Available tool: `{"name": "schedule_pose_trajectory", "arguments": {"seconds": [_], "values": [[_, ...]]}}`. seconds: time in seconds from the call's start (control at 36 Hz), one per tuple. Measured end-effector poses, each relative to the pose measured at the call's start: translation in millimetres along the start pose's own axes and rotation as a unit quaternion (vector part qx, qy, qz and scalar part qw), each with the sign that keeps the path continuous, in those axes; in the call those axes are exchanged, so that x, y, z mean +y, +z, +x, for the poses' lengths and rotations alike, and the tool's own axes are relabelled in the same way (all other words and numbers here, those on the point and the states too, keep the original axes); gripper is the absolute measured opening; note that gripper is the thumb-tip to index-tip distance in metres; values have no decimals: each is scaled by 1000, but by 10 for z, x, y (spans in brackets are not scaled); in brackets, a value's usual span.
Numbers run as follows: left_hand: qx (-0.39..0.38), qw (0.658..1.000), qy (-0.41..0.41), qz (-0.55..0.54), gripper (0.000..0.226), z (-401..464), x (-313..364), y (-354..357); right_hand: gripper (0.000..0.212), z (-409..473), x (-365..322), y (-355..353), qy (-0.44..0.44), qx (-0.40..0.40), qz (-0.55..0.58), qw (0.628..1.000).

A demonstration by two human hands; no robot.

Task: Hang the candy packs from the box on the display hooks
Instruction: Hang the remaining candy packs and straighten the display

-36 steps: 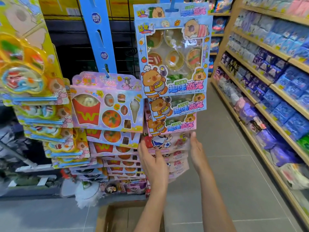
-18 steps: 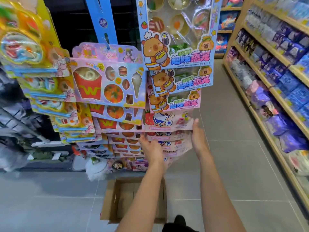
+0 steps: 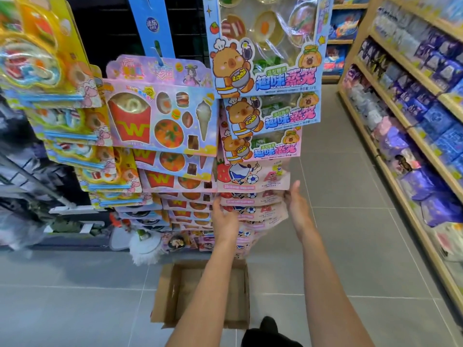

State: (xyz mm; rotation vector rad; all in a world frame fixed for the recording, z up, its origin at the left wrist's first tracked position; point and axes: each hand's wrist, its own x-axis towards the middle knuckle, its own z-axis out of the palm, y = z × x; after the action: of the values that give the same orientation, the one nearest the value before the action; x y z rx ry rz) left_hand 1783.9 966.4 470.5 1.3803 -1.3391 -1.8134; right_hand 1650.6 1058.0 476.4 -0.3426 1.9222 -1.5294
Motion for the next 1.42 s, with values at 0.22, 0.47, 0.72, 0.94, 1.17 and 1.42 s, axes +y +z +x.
{"name": "schedule_pose_trajectory", "arguments": {"seconds": [0.22,0.47,0.72,0.94,1.17,1.42], "values": [[0,1000,-3,-15,41,-23,-22,5,63,26,102,-75,46,1,13,999],[-67,996,-51,35,47,3,-23,68,92,19,339,2,90,-33,2,995],[-8,997,-73,12,36,33,-89,-88,57,-56,493,305,99,199,-23,975],[275,950,73,-126,21,67,209,-696,36,-384,303,1093,-97,204,2,974],[181,958,199,-99,27,186,691,-1340,22,-691,-260,1906,-136,176,100,970],[41,984,166,42,71,128,726,-1463,42,-653,-700,2204,25,177,374,910]]}}
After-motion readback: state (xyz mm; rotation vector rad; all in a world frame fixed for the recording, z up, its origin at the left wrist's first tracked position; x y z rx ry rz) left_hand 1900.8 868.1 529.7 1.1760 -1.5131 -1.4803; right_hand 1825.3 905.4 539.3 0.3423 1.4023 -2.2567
